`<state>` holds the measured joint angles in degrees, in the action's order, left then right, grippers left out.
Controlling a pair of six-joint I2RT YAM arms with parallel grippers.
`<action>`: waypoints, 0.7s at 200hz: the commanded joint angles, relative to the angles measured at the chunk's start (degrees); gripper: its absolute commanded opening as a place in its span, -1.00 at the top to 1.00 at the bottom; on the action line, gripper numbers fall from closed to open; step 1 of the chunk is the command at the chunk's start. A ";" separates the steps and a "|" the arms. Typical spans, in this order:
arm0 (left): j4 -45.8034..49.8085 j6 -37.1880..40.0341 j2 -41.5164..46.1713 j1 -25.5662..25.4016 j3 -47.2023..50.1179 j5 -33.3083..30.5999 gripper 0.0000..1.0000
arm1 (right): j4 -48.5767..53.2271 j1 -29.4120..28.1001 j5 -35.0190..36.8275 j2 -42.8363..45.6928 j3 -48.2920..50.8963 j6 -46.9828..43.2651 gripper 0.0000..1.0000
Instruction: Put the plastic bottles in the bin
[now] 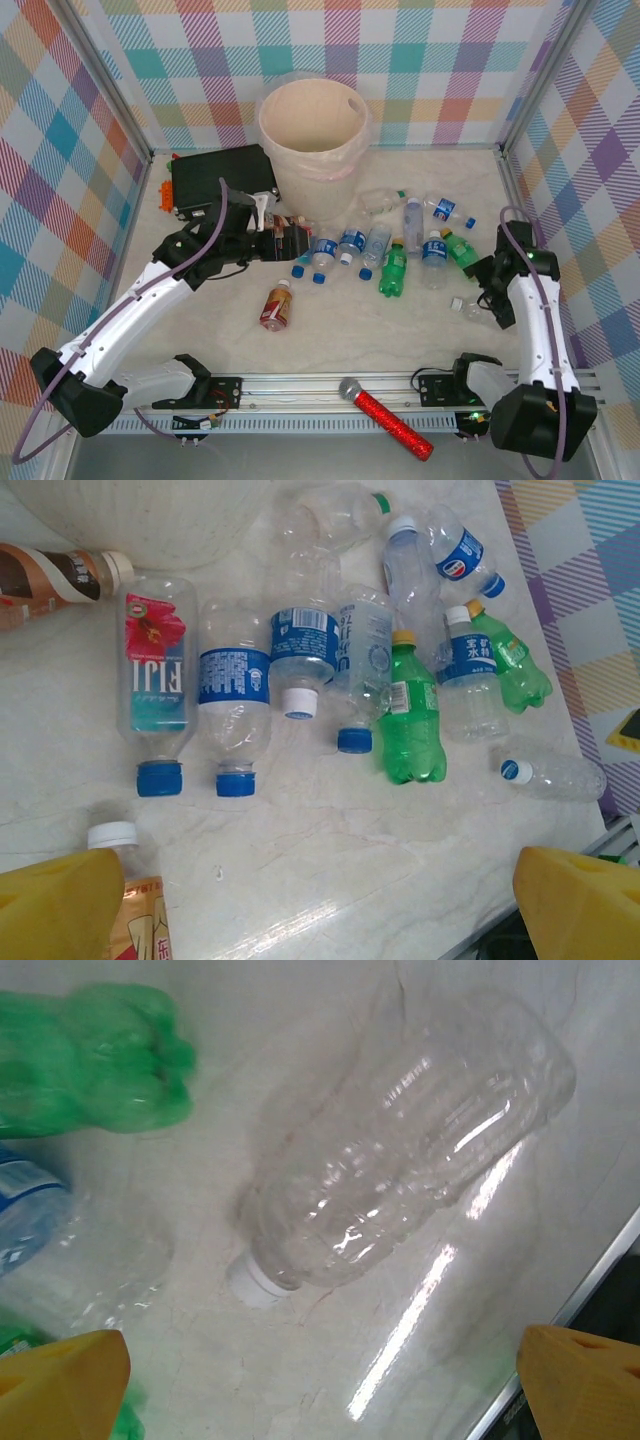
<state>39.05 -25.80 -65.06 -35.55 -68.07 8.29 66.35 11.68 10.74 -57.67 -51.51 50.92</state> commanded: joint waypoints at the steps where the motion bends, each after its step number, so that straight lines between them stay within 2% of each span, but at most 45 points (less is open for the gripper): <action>1: 1.78 1.37 1.75 -0.57 -1.02 -1.35 -0.99 | -3.24 4.20 -6.18 0.69 2.77 2.58 -0.99; 54: 3.09 1.36 3.62 -0.64 -0.74 -3.05 -0.99 | -11.29 15.51 -10.20 0.86 9.46 6.29 -0.82; 100: 4.01 1.20 4.55 -0.66 -0.74 -4.12 -0.99 | -16.29 19.45 -10.87 -5.98 10.50 7.66 -0.91; 140: 4.78 1.14 4.99 -0.61 -1.03 -5.30 -0.99 | -21.52 20.88 -13.00 -11.06 12.50 8.60 -0.88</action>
<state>42.09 -25.58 -61.32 -35.59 -68.07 4.40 48.60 31.88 -0.10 -67.16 -40.77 57.74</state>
